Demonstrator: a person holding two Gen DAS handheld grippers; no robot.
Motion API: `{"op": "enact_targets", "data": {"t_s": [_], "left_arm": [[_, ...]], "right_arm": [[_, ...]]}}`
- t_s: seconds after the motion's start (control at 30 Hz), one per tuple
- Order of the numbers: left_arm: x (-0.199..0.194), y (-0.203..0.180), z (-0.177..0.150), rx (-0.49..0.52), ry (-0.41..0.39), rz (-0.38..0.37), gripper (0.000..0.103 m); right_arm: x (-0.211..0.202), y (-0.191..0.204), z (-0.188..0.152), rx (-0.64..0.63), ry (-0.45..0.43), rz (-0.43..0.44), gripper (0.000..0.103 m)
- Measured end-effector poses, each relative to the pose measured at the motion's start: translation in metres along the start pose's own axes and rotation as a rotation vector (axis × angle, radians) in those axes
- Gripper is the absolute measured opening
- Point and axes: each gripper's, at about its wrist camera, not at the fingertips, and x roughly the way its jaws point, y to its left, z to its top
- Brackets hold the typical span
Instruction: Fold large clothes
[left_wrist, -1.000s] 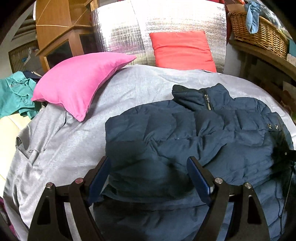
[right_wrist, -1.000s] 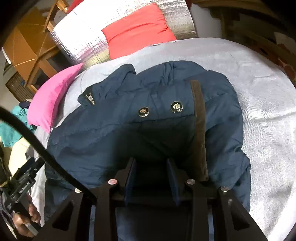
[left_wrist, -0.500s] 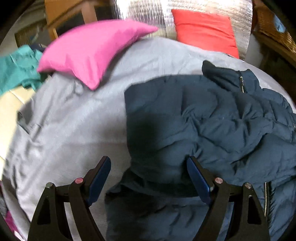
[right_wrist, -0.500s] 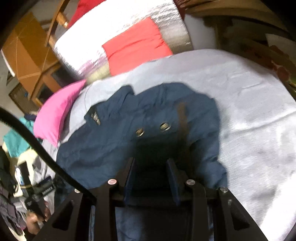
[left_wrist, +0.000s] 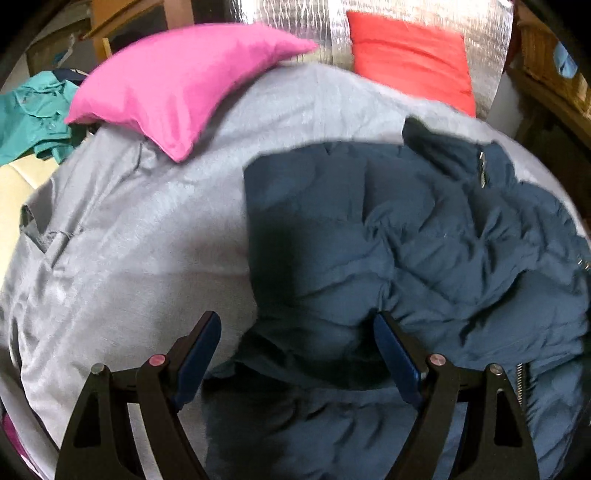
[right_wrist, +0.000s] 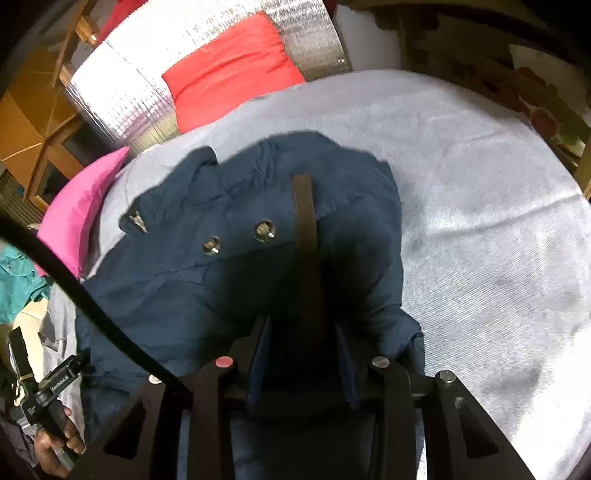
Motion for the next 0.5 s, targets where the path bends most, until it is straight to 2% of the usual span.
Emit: {"op": "enact_targets", "data": {"t_s": [0.17, 0.27, 0.4, 0.5], "left_arm": [[-0.027, 0.003, 0.004, -0.014, -0.090, -0.033, 0.085], [-0.033, -0.009, 0.003, 0.023, -0.118, -0.064, 0.085], [-0.028, -0.032, 0.000, 0.116, -0.116, -0.071, 0.085], [-0.019, -0.047, -0.005, 0.167, -0.081, -0.055, 0.085]], "right_arm": [[-0.023, 0.019, -0.002, -0.076, -0.087, 0.058, 0.039], [-0.023, 0.034, -0.004, -0.119, -0.105, 0.094, 0.039], [-0.023, 0.056, -0.013, -0.183, -0.144, 0.086, 0.039], [-0.017, 0.064, -0.019, -0.207, -0.115, 0.095, 0.039]]}}
